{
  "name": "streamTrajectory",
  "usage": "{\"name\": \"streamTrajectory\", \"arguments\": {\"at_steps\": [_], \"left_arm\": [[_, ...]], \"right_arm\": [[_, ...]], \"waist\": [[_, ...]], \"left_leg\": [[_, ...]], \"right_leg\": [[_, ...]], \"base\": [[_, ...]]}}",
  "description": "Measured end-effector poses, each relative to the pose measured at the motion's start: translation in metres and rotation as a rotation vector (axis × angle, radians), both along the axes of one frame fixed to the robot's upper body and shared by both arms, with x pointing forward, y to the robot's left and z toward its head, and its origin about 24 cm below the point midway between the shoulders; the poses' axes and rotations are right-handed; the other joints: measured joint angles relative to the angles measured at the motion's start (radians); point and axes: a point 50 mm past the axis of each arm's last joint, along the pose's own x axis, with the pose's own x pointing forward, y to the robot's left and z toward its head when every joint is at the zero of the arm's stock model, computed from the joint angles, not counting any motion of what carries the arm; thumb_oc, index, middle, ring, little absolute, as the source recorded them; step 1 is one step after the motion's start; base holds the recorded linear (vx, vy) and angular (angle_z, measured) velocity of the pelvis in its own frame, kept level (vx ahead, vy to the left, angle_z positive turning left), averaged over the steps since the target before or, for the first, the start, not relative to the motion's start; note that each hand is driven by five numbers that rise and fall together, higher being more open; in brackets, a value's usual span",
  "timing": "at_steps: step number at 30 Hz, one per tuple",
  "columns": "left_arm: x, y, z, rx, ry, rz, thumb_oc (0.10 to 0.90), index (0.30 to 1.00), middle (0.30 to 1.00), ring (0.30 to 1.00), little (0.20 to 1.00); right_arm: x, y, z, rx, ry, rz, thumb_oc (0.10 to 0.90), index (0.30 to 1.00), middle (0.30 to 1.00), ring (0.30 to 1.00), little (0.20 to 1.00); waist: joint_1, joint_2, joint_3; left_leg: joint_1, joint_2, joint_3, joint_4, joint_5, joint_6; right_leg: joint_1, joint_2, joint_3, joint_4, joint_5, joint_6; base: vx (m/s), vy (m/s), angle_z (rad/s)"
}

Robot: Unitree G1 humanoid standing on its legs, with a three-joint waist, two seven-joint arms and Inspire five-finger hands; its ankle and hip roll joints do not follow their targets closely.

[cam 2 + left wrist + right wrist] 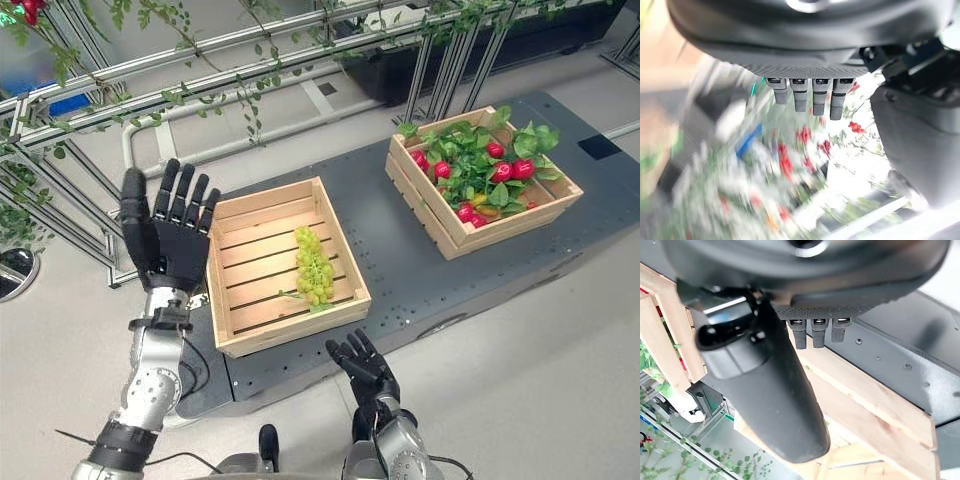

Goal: Pick up the fruits from the basket on one side to the basket on the other side

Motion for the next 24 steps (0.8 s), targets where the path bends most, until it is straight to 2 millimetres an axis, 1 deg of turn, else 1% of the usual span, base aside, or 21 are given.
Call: {"name": "streamTrajectory", "arguments": {"at_steps": [1,3,4,5,6,7,9,10,11,12,13,14,15,16,17,18,20,21,22,23,24], "left_arm": [[0.003,0.004,0.001,0.091,0.018,0.051,0.800,0.900,0.900,0.900,0.900],[0.016,0.025,0.000,0.497,0.073,0.226,0.800,0.900,0.900,0.900,0.900],[0.019,0.030,0.000,0.567,0.088,0.251,0.800,0.900,0.900,0.900,0.900],[0.022,0.040,-0.001,0.701,0.105,0.307,0.800,0.900,0.900,0.900,0.900],[0.026,0.050,-0.002,0.869,0.119,0.369,0.800,0.900,0.900,0.900,0.900],[0.027,0.052,-0.002,0.939,0.117,0.389,0.800,0.900,0.900,0.900,0.900],[0.031,0.059,-0.003,1.258,0.084,0.427,0.800,0.900,0.900,0.900,0.900],[0.031,0.061,-0.002,1.408,0.047,0.426,0.800,0.900,0.900,0.900,0.900],[0.031,0.062,0.000,1.477,0.020,0.429,0.800,0.900,0.900,0.900,0.900],[0.034,0.063,0.007,1.597,-0.038,0.431,0.800,0.900,0.900,0.900,0.900],[0.039,0.064,0.016,1.686,-0.088,0.452,0.800,0.900,0.900,0.900,0.900],[0.046,0.064,0.024,1.735,-0.119,0.478,0.800,0.900,0.900,0.900,0.900],[0.054,0.064,0.033,1.789,-0.149,0.516,0.800,0.900,0.900,0.900,0.900],[0.058,0.065,0.038,1.815,-0.164,0.535,0.800,0.900,0.900,0.900,0.900],[0.066,0.066,0.048,1.880,-0.179,0.573,0.800,0.900,0.900,0.900,0.900],[0.072,0.064,0.054,1.931,-0.189,0.589,0.800,0.900,0.900,0.900,0.900],[0.073,0.062,0.051,1.973,-0.196,0.572,0.800,0.900,0.900,0.900,0.900],[0.075,0.059,0.050,2.008,-0.213,0.559,0.800,0.900,0.900,0.900,0.900],[0.075,0.058,0.052,2.025,-0.229,0.566,0.800,0.900,0.900,0.900,0.900],[0.076,0.057,0.054,2.035,-0.239,0.577,0.800,0.900,0.900,0.900,0.900],[0.078,0.056,0.061,2.065,-0.271,0.608,0.800,0.900,0.900,0.900,0.900]], "right_arm": [[0.002,-0.002,0.001,-0.007,-0.004,0.004,0.800,0.900,0.900,0.900,0.900],[0.013,-0.011,0.011,-0.074,-0.051,0.038,0.800,0.900,0.900,0.900,0.900],[0.016,-0.014,0.013,-0.089,-0.062,0.043,0.800,0.900,0.900,0.900,0.900],[0.023,-0.022,0.019,-0.124,-0.086,0.053,0.800,0.900,0.900,0.900,0.900],[0.029,-0.033,0.028,-0.171,-0.118,0.060,0.800,0.900,0.900,0.900,0.900],[0.030,-0.038,0.031,-0.190,-0.130,0.061,0.800,0.900,0.900,0.900,0.900],[0.035,-0.058,0.041,-0.282,-0.165,0.068,0.800,0.900,0.900,0.900,0.900],[0.037,-0.065,0.046,-0.311,-0.178,0.072,0.800,0.900,0.900,0.900,0.900],[0.039,-0.068,0.048,-0.323,-0.189,0.075,0.800,0.900,0.900,0.900,0.900],[0.046,-0.071,0.056,-0.341,-0.219,0.083,0.800,0.900,0.900,0.900,0.900],[0.056,-0.073,0.066,-0.354,-0.258,0.086,0.800,0.900,0.900,0.900,0.900],[0.067,-0.072,0.076,-0.361,-0.303,0.090,0.800,0.900,0.900,0.900,0.900],[0.079,-0.068,0.087,-0.361,-0.348,0.097,0.800,0.900,0.900,0.900,0.900],[0.084,-0.066,0.092,-0.361,-0.370,0.103,0.800,0.900,0.900,0.900,0.900],[0.096,-0.060,0.104,-0.357,-0.418,0.112,0.800,0.900,0.900,0.900,0.900],[0.103,-0.055,0.112,-0.353,-0.455,0.116,0.800,0.900,0.900,0.900,0.900],[0.106,-0.054,0.116,-0.352,-0.475,0.112,0.800,0.900,0.900,0.900,0.900],[0.106,-0.056,0.119,-0.358,-0.487,0.109,0.800,0.900,0.900,0.900,0.900],[0.107,-0.056,0.120,-0.360,-0.488,0.105,0.800,0.900,0.900,0.900,0.900],[0.107,-0.056,0.120,-0.361,-0.487,0.103,0.800,0.900,0.900,0.900,0.900],[0.107,-0.057,0.119,-0.357,-0.486,0.101,0.800,0.900,0.900,0.900,0.900]], "waist": [[-0.004,0.001,0.000],[-0.028,0.011,0.005],[-0.035,0.015,0.007],[-0.045,0.027,0.013],[-0.049,0.046,0.023],[-0.049,0.055,0.027],[-0.052,0.084,0.054],[-0.056,0.094,0.072],[-0.056,0.096,0.082],[-0.058,0.096,0.106],[-0.062,0.092,0.145],[-0.074,0.086,0.186],[-0.078,0.067,0.217],[-0.079,0.057,0.231],[-0.082,0.038,0.258],[-0.092,0.014,0.272],[-0.102,-0.005,0.274],[-0.101,-0.012,0.275],[-0.100,-0.012,0.275],[-0.099,-0.012,0.275],[-0.099,-0.012,0.275]], "left_leg": [[0.000,0.000,0.000,0.000,0.000,0.001],[-0.001,-0.010,0.004,0.000,-0.001,0.007],[-0.004,-0.013,0.006,0.000,-0.001,0.009],[-0.013,-0.020,0.008,0.000,0.001,0.013],[-0.027,-0.027,0.013,0.000,0.004,0.019],[-0.034,-0.030,0.017,0.000,0.006,0.021],[-0.043,-0.038,0.022,0.000,0.008,0.025],[-0.044,-0.040,0.024,0.000,0.008,0.025],[-0.051,-0.040,0.027,0.004,0.008,0.025],[-0.073,-0.041,0.028,0.015,0.008,0.025],[-0.093,-0.043,0.034,0.033,0.008,0.024],[-0.111,-0.045,0.037,0.050,0.008,0.024],[-0.147,-0.046,0.054,0.089,0.005,0.025],[-0.167,-0.046,0.057,0.109,-0.001,0.024],[-0.203,-0.042,0.058,0.148,-0.019,0.027],[-0.242,-0.044,0.060,0.192,-0.033,0.026],[-0.270,-0.045,0.068,0.243,-0.054,0.023],[-0.310,-0.039,0.078,0.322,-0.092,0.022],[-0.354,-0.032,0.074,0.389,-0.121,0.018],[-0.373,-0.028,0.073,0.412,-0.128,0.016],[-0.409,-0.022,0.072,0.443,-0.134,0.013]], "right_leg": [[0.000,-0.002,0.000,0.000,0.001,0.002],[-0.004,-0.013,0.003,0.000,0.004,0.007],[-0.007,-0.015,0.005,0.000,0.005,0.008],[-0.017,-0.021,0.010,0.000,0.006,0.010],[-0.034,-0.027,0.021,0.000,0.011,0.016],[-0.042,-0.030,0.023,0.000,0.014,0.020],[-0.054,-0.033,0.029,0.001,0.020,0.024],[-0.056,-0.034,0.031,0.001,0.020,0.025],[-0.065,-0.034,0.034,0.004,0.020,0.025],[-0.088,-0.035,0.043,0.015,0.020,0.024],[-0.116,-0.037,0.051,0.040,0.019,0.022],[-0.141,-0.039,0.051,0.069,0.016,0.019],[-0.193,-0.047,0.058,0.129,-0.001,0.013],[-0.218,-0.050,0.059,0.156,-0.009,0.010],[-0.271,-0.053,0.064,0.223,-0.033,0.004],[-0.327,-0.063,0.073,0.304,-0.065,-0.001],[-0.377,-0.076,0.078,0.393,-0.106,-0.006],[-0.421,-0.089,0.078,0.477,-0.149,-0.014],[-0.461,-0.093,0.082,0.538,-0.176,-0.021],[-0.480,-0.093,0.083,0.562,-0.187,-0.025],[-0.512,-0.095,0.084,0.589,-0.199,-0.032]], "base": [[-0.02,0.125,0.02],[-0.06,0.160,-0.03],[-0.07,0.148,-0.06],[-0.07,0.124,-0.06],[-0.07,0.112,-0.07],[-0.07,0.101,-0.11],[-0.10,0.083,-0.07],[-0.12,0.053,-0.03],[-0.16,0.037,-0.07],[-0.16,0.021,-0.12],[-0.25,0.008,-0.11],[-0.20,-0.006,-0.18],[-0.17,-0.014,-0.15],[-0.10,-0.006,-0.21],[-0.09,-0.006,-0.10],[-0.08,-0.009,-0.07],[-0.05,-0.017,0.00],[-0.07,-0.020,0.03],[-0.07,-0.020,0.05],[-0.08,-0.006,0.12],[-0.08,0.008,0.18]]}}
